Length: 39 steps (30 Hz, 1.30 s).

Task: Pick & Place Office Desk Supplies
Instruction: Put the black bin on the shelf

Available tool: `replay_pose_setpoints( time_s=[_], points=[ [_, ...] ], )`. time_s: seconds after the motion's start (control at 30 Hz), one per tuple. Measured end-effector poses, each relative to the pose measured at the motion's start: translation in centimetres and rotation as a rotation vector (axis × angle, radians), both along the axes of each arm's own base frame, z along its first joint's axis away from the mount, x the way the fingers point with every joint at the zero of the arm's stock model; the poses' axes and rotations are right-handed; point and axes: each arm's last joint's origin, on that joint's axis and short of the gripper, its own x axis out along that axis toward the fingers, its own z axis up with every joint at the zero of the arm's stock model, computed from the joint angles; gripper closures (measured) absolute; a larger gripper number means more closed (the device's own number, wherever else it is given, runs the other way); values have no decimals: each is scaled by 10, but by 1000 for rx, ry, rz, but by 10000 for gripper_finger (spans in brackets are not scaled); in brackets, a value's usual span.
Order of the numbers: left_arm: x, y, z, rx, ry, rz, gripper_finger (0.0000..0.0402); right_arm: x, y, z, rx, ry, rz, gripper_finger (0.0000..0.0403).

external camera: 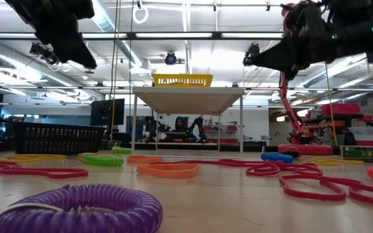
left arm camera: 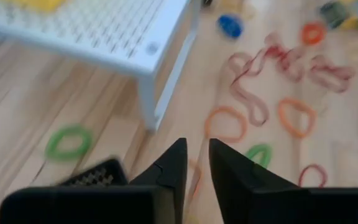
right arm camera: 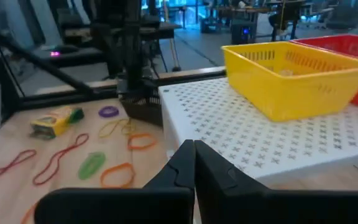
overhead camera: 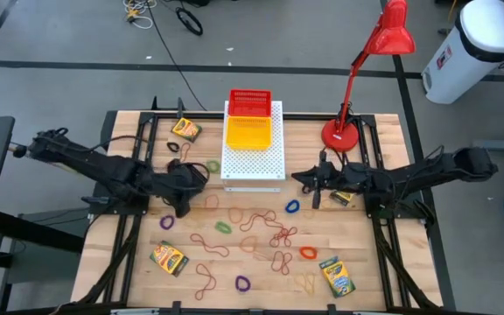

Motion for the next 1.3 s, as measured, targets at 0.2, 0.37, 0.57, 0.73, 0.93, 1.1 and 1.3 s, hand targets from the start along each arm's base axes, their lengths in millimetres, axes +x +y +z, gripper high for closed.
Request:
replay_pose_setpoints(
  time_s=[0.2,0.37,0.57,0.73,0.93,1.1,1.3],
  points=[
    [16,-5,1,-31,168,98,287,-7,-7,-10,21,-9,-82,396],
    [32,-11,-12,-53,342,164,255,-7,-7,-11,21,-10,-82,395],
    [45,-15,-38,-115,543,245,212,-7,-7,-10,22,-24,-80,394],
    [52,-16,-54,-95,608,267,198,-7,-7,-10,22,-24,-78,394],
    [56,-7,-58,-41,612,327,206,-7,-7,-10,21,-23,-78,394],
    [56,3,-58,-35,627,362,215,-7,-7,-10,21,-23,-78,394],
    [56,6,-58,-39,661,304,218,-7,-7,-10,20,-22,-78,394]
  ],
)
